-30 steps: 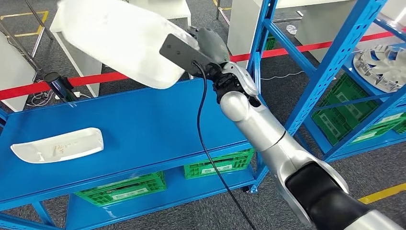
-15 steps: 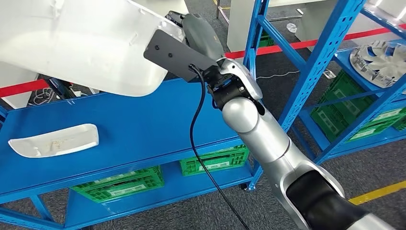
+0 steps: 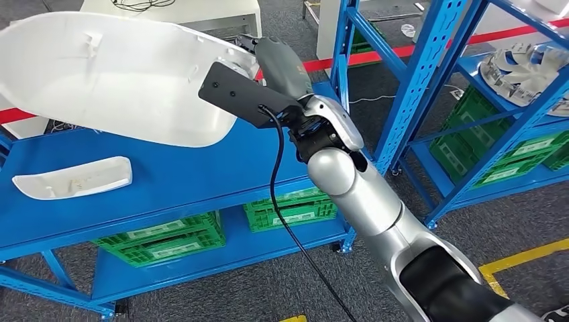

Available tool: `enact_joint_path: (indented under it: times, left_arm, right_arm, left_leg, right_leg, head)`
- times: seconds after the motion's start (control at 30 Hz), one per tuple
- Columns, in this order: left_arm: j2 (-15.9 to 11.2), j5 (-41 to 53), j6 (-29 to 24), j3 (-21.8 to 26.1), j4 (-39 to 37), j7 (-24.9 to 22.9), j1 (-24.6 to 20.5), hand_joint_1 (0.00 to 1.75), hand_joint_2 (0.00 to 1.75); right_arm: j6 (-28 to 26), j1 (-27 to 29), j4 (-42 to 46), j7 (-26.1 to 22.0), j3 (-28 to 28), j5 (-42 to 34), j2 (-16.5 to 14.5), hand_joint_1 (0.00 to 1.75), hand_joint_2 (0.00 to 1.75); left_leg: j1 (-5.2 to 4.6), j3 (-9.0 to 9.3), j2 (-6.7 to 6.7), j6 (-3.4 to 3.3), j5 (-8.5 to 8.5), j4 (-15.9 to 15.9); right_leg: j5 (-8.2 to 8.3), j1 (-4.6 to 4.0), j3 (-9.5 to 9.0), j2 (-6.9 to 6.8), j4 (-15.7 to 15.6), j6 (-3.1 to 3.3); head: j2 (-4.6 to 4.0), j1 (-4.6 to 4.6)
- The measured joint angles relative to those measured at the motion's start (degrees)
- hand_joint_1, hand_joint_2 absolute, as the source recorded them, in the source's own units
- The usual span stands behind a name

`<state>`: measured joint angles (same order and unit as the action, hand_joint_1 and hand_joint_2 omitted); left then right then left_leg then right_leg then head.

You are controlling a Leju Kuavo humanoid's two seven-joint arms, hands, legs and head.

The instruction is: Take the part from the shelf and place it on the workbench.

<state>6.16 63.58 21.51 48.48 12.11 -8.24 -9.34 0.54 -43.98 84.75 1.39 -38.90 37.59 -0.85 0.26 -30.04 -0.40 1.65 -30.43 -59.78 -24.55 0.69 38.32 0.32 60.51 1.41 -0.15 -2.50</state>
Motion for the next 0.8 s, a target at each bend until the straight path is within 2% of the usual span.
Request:
enact_joint_path:
  times: [0.03,0.1,0.13,0.17,0.2,0.27,0.3,0.33,0.37,0.4,0.47,0.5,0.53,0.6,0.63,0.67,0.7,0.77,0.8]
  left_arm:
    - [0.0,0.0,0.0,0.0,0.0,0.0,-0.1,0.00,1.75]
    - [0.0,0.1,0.0,0.0,0.0,0.0,-0.1,0.00,1.75]
    - [0.0,0.1,0.0,-0.1,0.0,0.0,-0.1,0.00,1.75]
    - [0.0,0.2,0.0,-0.1,0.1,0.0,-0.1,0.00,1.75]
    - [0.0,0.3,0.0,-0.1,0.1,0.0,-0.1,0.00,1.75]
    - [-0.2,0.2,0.0,-0.1,0.1,0.0,-0.1,0.00,1.75]
    - [-0.2,0.2,0.0,-0.1,0.1,0.1,-0.1,0.00,1.75]
    - [-0.3,0.1,0.0,-0.1,0.1,0.2,0.0,0.00,1.75]
    - [-0.3,-0.1,0.0,-0.1,0.1,0.4,0.0,0.00,1.75]
    - [-0.4,-0.2,0.0,-0.1,0.2,0.5,0.0,0.00,1.75]
    - [-0.5,-0.3,0.0,-0.1,0.2,0.8,0.0,0.00,1.75]
    - [-0.5,-0.4,0.0,-0.1,0.2,0.8,0.0,0.00,1.75]
    - [-0.6,-0.4,0.0,-0.1,0.2,0.9,0.0,0.00,1.75]
    - [-0.8,-0.4,0.0,-0.1,0.2,0.9,0.0,0.00,1.75]
    - [-0.9,-0.4,0.0,-0.1,0.2,0.9,0.1,0.00,1.75]
    - [-1.0,-0.4,0.0,-0.1,0.2,0.9,0.2,0.00,1.75]
    - [-1.2,-0.4,0.0,-0.1,0.2,1.0,0.2,0.00,1.75]
    - [-1.4,-0.4,0.0,-0.1,0.2,1.4,0.4,0.00,1.75]
    - [-1.7,-0.4,0.0,-0.1,0.2,1.7,0.5,0.00,1.75]
  right_arm:
    - [0.0,0.1,-0.1,-0.2,0.0,0.2,0.0,1.75,1.75]
    - [0.0,0.3,-0.3,-0.5,0.1,0.4,0.0,1.75,1.75]
    - [0.0,0.3,-0.4,-0.6,0.1,0.6,0.0,1.75,1.75]
    - [-0.1,0.5,-0.5,-0.7,0.2,0.8,0.1,1.75,1.75]
    - [-0.2,0.7,-0.6,-0.8,0.3,1.0,0.1,1.75,1.75]
    - [-0.3,1.3,-0.7,-1.1,0.5,1.4,0.1,1.75,1.75]
    - [-0.3,1.7,-0.7,-1.2,0.6,1.5,0.2,1.75,1.75]
    - [-0.2,2.1,-0.8,-1.3,0.7,1.6,0.2,1.75,1.75]
    - [-0.1,2.3,-1.0,-1.5,0.8,1.6,0.2,1.75,1.75]
    - [-0.1,2.3,-1.2,-1.6,1.0,1.5,0.2,1.75,1.75]
    - [0.0,2.1,-1.4,-1.9,1.2,1.5,0.1,1.75,1.75]
    - [0.0,2.0,-1.5,-2.0,1.2,1.5,0.1,1.75,1.75]
    - [0.0,1.9,-1.6,-2.1,1.3,1.4,0.0,1.75,1.75]
    - [0.0,1.8,-1.8,-2.2,1.4,1.4,0.0,1.75,1.75]
    - [0.0,1.6,-2.0,-2.3,1.4,1.3,0.0,1.75,1.75]
    - [-0.1,1.6,-2.1,-2.5,1.4,1.1,0.0,1.75,1.75]
    - [-0.2,1.5,-2.3,-2.7,1.4,0.7,-0.1,1.75,1.75]
    - [-0.6,1.4,-2.7,-3.2,1.4,0.0,-0.1,1.75,1.75]
    - [-0.9,1.4,-3.0,-3.4,1.4,-0.3,0.0,1.75,1.75]
  left_leg:
    - [-0.20,0.41,-0.05,-0.19,-0.18,1.0]
    - [-0.21,-0.17,0.03,-0.82,0.76,1.5]
    - [-0.10,-0.42,0.17,-1.28,1.36,1.7]
    - [0.04,-0.87,0.35,-1.73,2.03,1.9]
    - [0.13,-1.38,0.51,-2.10,2.69,2.0]
    - [0.04,-2.93,0.62,-2.53,3.88,1.9]
    - [-0.01,-3.75,0.63,-2.58,4.44,1.8]
    - [-0.05,-4.59,0.65,-2.56,4.96,1.6]
    - [-0.07,-5.42,0.65,-2.48,5.43,1.4]
    - [-0.08,-6.18,0.65,-2.38,5.85,1.1]
    - [-0.13,-7.38,0.63,-1.99,6.65,0.6]
    - [-0.17,-7.68,0.61,-1.68,7.01,0.5]
    - [-0.18,-7.86,0.60,-1.33,7.44,0.4]
    - [-0.21,-8.01,0.51,-0.60,8.29,0.7]
    - [-0.19,-8.34,0.41,-0.26,8.08,0.6]
    - [-0.17,-8.84,0.31,0.08,6.79,-0.2]
    - [-0.07,-9.53,0.23,0.43,4.46,-2.2]
    - [0.22,-11.08,0.20,1.14,-1.19,-8.7]
    - [0.38,-11.51,0.20,1.46,-2.81,-12.1]
  right_leg:
    - [0.47,0.05,0.01,-0.04,-0.2,-0.37]
    - [1.20,0.13,0.07,-0.02,-0.7,-1.08]
    - [0.62,0.12,0.38,-0.01,-0.3,-1.37]
    - [-1.00,0.11,0.97,0.00,1.1,-1.60]
    - [-3.52,0.15,1.84,-0.02,3.6,-1.78]
    - [-8.58,0.16,3.81,-0.06,10.9,-2.10]
    - [-9.64,0.16,4.23,-0.06,13.7,-2.21]
    - [-9.50,0.15,3.84,-0.06,14.8,-2.23]
    - [-8.41,0.15,2.45,-0.07,13.9,-2.16]
    - [-7.02,0.13,0.20,-0.07,11.1,-2.01]
    - [-6.08,-0.12,-5.13,-0.11,3.5,-1.38]
    - [-6.13,-0.29,-6.78,-0.11,0.9,-1.05]
    - [-6.38,-0.47,-7.61,-0.10,-0.6,-0.72]
    - [-5.46,-0.52,-7.24,-0.14,-1.2,-0.12]
    - [-4.83,-0.39,-6.88,-0.22,-1.4,0.27]
    - [-4.05,-0.22,-6.36,-0.30,-1.7,0.67]
    - [-3.22,-0.05,-5.68,-0.37,-2.0,0.97]
    - [-1.75,0.02,-3.99,-0.37,-2.0,1.24]
    - [-1.06,0.06,-3.09,-0.36,-2.0,1.17]
  head:
    - [0.00,0.02]
    - [0.00,0.09]
    - [0.00,0.05]
    - [0.00,-0.03]
    - [0.00,-0.12]
    - [0.00,-0.24]
    - [0.00,-0.24]
    - [0.00,-0.25]
    - [0.00,-0.25]
    - [0.00,-0.26]
    - [0.00,-0.20]
    - [0.00,-0.26]
    - [0.00,-0.29]
    - [0.00,-0.46]
    - [0.00,-0.40]
    - [0.00,-0.37]
    - [0.00,-0.29]
    - [0.00,-0.20]
    - [0.00,-0.18]
